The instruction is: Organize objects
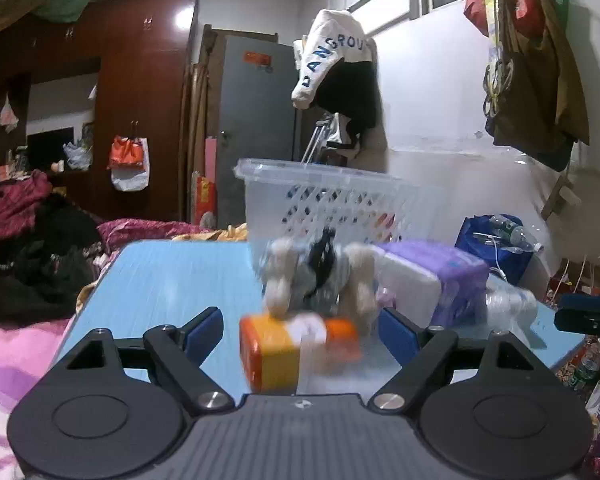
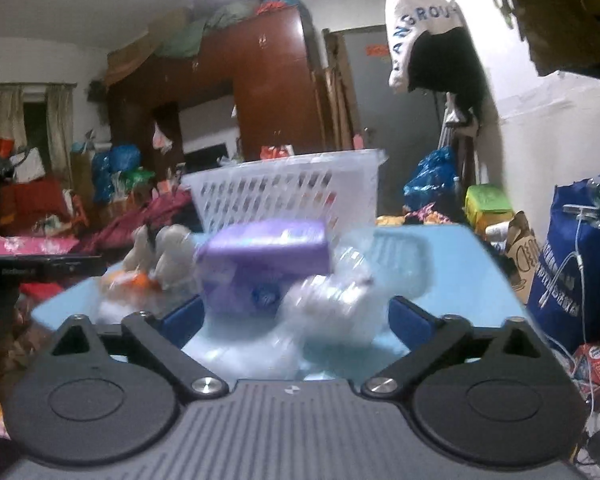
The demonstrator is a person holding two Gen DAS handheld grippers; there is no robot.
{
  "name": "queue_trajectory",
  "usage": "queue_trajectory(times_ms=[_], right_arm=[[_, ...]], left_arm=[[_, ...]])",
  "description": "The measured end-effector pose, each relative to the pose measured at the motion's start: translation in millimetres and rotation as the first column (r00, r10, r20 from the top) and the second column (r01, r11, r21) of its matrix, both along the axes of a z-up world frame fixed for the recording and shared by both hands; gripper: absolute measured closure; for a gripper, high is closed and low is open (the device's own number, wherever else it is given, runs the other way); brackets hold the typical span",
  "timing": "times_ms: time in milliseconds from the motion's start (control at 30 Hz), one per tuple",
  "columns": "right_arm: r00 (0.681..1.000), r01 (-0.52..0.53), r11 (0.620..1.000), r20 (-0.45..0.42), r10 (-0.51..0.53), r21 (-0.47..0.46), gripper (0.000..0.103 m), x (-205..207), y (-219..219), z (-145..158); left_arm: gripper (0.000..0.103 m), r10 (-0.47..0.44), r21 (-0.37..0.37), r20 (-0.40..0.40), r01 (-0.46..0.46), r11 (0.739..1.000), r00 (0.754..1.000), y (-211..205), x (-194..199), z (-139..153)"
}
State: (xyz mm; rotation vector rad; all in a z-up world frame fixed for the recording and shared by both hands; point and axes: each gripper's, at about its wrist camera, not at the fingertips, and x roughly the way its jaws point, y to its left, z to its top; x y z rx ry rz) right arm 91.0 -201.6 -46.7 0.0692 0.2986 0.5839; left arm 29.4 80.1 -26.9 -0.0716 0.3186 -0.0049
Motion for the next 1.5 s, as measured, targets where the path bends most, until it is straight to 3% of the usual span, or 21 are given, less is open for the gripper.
queue_trajectory(times_ms=[200,433,533,900,1000,1500], right_arm=[[0.997,-0.060,0.998,-0.055,0.059,-0.008,0.023,12,7,-17],[0.994,-0.095,0.995,-0.063,0.093,-0.033,0.038,5,14,-36],[0.994,-0.105,0.993,-0.044,0.103,-0.048,0.045,1,16,-38],[0.993,-0.117,0.991,-0.027,0.115,-0.070,0.071,1,16,-38],[0.990,-0.138,0.989,-0.037,0.136,-0.057,0.083,1,15,-37],[0.988,-0.130,0.989,0.074,0.135,-0.064,0.087,-18,12,-16]], left_arm=[[0.021,-0.037,0.019,-0.034,0.037,0.999,0.999,-4,-9,-14],[0.042,-0.082,-0.009,-0.090,0.081,0.997,0.993,-10,3,-35],[0.048,-0.090,-0.040,-0.088,0.087,0.995,0.992,-8,5,-38],[0.075,-0.074,-0.007,-0.063,0.074,0.997,0.995,-11,-1,-36],[0.081,-0.076,-0.005,-0.055,0.076,0.997,0.996,-11,-2,-35],[0.086,-0.112,0.016,0.058,0.111,0.994,0.992,-20,-19,-18]])
